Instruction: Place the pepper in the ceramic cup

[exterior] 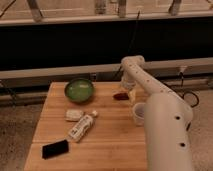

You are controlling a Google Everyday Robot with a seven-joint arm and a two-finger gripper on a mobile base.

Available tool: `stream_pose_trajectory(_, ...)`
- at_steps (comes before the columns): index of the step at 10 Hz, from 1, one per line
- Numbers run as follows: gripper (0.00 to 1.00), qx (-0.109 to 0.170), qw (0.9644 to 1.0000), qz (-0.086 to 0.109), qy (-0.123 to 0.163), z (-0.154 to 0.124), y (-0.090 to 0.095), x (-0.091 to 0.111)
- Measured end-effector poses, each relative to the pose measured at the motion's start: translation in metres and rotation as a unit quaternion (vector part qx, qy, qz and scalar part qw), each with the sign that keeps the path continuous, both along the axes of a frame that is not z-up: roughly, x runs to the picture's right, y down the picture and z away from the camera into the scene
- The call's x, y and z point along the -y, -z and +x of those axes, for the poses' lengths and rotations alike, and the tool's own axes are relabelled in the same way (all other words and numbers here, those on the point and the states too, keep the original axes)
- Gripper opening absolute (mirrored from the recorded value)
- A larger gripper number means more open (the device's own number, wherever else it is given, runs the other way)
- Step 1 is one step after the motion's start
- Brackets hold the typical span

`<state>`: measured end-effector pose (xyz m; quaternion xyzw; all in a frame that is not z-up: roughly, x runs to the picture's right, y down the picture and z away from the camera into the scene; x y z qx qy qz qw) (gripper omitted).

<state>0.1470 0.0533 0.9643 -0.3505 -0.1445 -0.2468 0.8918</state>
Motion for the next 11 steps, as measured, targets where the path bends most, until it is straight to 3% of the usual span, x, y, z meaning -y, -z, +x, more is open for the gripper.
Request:
stream_pose_trajectory(2,0.62,0.000,1.0000,-0.004,0.001,0.000,-0.003,-0.004)
stream_pose_trajectory(6,0.20,-0.003,0.9999,-0.013,0.006,0.000,-0.003,-0.010)
stream_pose_trajectory(8,0.04,-0.003,0.9999,-0.013,0.006,0.002,0.002,-0.010)
stream_pose_trajectory(11,0.00,0.007,0.9999,0.008,0.007,0.004,0.033,0.012)
